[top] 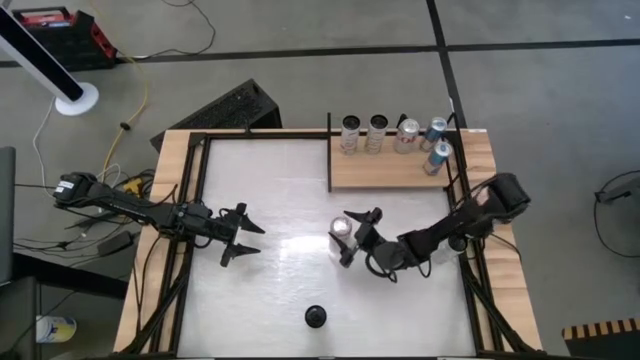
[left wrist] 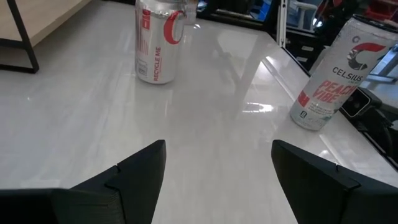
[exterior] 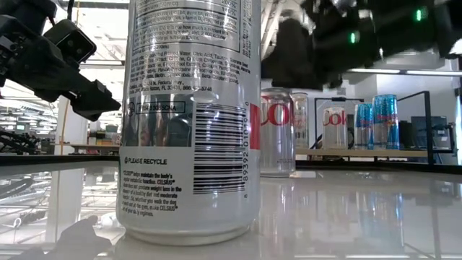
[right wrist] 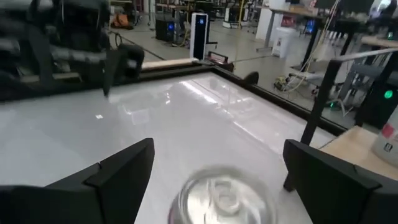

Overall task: Place canned beverage on shelf
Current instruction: Put the silver soda can on the shelf aligned with the other silver soda can

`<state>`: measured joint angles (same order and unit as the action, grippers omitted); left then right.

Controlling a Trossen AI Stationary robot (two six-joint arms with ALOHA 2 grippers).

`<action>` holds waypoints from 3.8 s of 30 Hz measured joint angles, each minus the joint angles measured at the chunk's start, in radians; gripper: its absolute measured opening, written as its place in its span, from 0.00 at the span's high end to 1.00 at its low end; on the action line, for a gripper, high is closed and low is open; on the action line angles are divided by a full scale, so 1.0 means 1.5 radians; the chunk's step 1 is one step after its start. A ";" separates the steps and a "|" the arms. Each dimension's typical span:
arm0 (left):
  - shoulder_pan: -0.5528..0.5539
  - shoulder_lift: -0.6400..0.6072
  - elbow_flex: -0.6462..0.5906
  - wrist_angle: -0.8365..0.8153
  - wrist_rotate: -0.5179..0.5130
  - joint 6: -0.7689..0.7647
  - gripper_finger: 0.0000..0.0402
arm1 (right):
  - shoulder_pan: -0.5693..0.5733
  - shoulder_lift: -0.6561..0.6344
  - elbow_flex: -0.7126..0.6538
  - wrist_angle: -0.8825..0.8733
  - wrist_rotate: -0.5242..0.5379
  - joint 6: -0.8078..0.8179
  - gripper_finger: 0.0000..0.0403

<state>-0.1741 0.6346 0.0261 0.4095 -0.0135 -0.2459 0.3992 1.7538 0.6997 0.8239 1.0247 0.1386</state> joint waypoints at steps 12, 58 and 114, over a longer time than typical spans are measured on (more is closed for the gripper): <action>0.000 0.000 0.000 0.002 0.001 0.000 0.31 | -0.031 -0.174 0.162 -0.654 -0.188 0.412 0.05; 0.000 0.000 0.000 -0.007 0.000 0.000 0.31 | -0.081 -0.066 0.333 -0.957 -0.290 0.502 0.32; 0.000 0.000 0.000 -0.014 -0.006 0.005 0.31 | -0.464 -0.480 0.089 -1.067 -0.230 0.366 0.32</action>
<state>-0.1745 0.6346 0.0257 0.3892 -0.0231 -0.2382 -0.2967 1.0336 0.8333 -0.7767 0.6800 0.6876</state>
